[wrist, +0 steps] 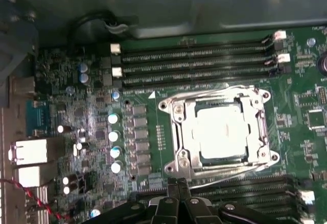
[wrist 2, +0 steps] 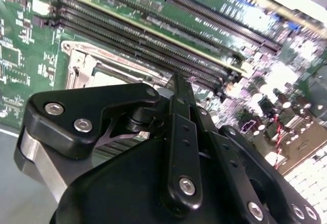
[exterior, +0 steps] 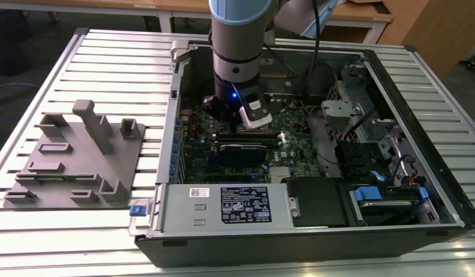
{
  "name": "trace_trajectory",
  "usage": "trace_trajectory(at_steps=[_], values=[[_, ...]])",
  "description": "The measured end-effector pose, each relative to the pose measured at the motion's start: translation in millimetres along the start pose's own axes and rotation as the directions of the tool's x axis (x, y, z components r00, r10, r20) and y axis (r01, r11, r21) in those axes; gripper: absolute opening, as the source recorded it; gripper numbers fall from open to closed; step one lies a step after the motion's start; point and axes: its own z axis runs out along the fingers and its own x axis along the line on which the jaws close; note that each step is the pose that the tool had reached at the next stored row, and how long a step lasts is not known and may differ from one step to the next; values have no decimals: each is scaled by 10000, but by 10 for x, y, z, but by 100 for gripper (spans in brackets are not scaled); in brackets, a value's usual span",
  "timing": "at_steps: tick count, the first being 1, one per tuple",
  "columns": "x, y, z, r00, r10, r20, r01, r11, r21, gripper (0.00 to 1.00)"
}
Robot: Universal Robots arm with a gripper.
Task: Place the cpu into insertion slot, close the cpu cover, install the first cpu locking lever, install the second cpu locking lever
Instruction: 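Install the second cpu locking lever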
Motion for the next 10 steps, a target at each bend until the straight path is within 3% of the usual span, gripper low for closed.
trace_trajectory(at_steps=[2, 3, 10], values=[[0, -1, 9, 10000, 7, -21, -7, 9998, -189, 11], [1, -1, 13, 10000, 9, -24, -9, 9998, -220, 11], [0, -8, 39, 10000, 8, -25, -8, 9998, -220, 11]])
